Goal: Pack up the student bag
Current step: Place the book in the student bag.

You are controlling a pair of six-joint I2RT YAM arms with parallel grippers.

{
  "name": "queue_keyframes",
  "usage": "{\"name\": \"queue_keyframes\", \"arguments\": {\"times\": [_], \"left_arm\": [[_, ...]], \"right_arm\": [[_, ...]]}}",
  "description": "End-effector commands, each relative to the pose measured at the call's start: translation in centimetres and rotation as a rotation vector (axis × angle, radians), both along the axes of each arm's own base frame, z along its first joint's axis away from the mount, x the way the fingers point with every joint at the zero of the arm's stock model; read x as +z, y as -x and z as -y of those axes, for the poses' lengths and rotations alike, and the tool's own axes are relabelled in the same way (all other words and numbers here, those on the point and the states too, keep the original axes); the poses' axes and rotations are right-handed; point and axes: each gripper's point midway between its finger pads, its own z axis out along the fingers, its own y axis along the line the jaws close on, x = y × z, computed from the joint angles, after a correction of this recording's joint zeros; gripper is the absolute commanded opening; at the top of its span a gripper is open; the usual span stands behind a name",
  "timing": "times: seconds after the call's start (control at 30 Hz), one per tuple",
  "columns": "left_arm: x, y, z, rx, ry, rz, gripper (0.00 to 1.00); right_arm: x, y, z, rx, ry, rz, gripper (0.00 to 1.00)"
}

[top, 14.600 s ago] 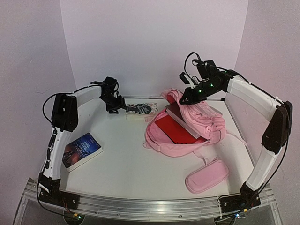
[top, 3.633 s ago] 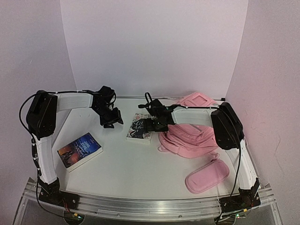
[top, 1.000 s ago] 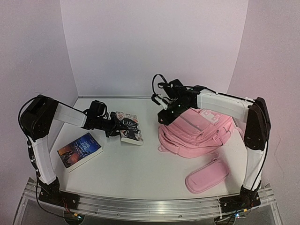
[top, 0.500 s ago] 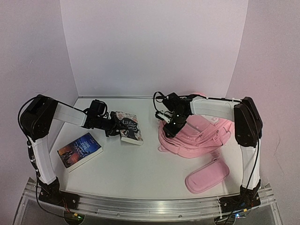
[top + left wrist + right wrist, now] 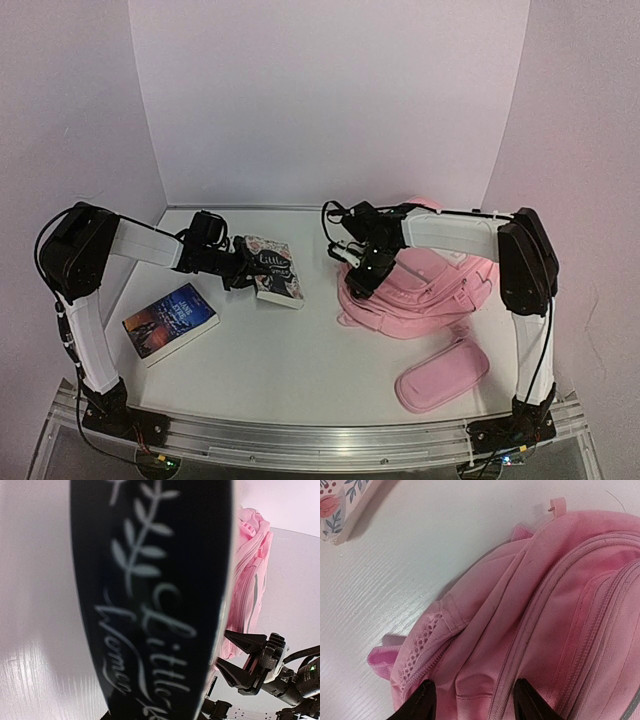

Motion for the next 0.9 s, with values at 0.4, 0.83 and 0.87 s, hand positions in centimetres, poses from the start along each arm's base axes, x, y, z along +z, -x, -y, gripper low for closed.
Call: {"name": "queue_keyframes", "arguments": {"times": [0.4, 0.83, 0.87], "left_arm": [[4.4, -1.1, 0.9, -0.035, 0.062, 0.133, 0.00], [9.5, -0.6, 0.4, -0.054, 0.055, 0.240, 0.00], [10.3, -0.4, 0.3, -0.055, 0.059, 0.254, 0.00]], "right_arm": [[-1.6, -1.9, 2.6, -0.035, 0.204, 0.076, 0.49], [8.6, -3.0, -5.1, -0.021, -0.241, 0.067, 0.00], [9.5, -3.3, -6.0, -0.030, -0.282, 0.063, 0.00]]}}
